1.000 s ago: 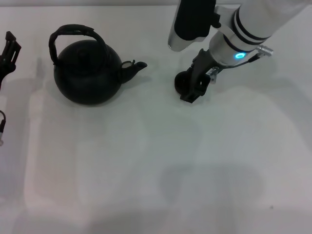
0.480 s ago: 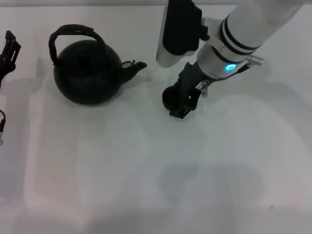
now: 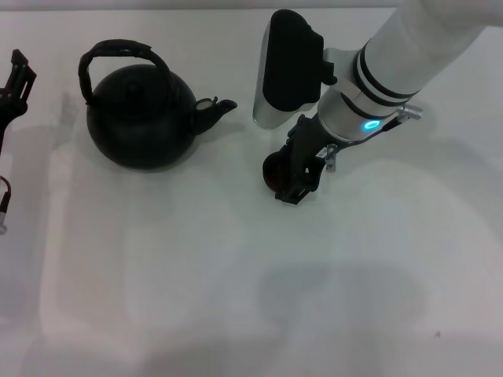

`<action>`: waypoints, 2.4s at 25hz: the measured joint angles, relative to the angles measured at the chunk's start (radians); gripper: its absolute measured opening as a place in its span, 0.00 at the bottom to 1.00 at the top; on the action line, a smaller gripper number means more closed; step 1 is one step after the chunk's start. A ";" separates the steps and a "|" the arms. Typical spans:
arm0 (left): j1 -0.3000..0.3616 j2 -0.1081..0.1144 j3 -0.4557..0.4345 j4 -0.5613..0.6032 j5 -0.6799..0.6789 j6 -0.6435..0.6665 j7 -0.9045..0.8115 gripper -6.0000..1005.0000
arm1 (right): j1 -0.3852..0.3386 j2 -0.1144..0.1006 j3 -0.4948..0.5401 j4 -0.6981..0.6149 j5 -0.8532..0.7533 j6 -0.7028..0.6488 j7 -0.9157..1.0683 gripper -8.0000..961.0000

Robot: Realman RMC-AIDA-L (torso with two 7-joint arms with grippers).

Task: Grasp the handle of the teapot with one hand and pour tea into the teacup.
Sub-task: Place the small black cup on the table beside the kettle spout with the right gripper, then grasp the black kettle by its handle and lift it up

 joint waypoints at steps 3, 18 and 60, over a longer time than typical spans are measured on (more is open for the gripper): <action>-0.001 0.001 0.000 0.000 0.000 0.000 0.000 0.89 | -0.002 0.000 -0.001 -0.003 0.001 0.000 0.000 0.76; -0.001 0.002 0.000 0.007 -0.003 0.000 0.000 0.89 | -0.010 0.000 -0.002 -0.036 0.005 -0.009 0.000 0.83; 0.013 0.000 0.011 0.004 0.004 0.023 0.012 0.89 | -0.480 -0.002 1.381 0.476 1.039 -0.378 -0.831 0.88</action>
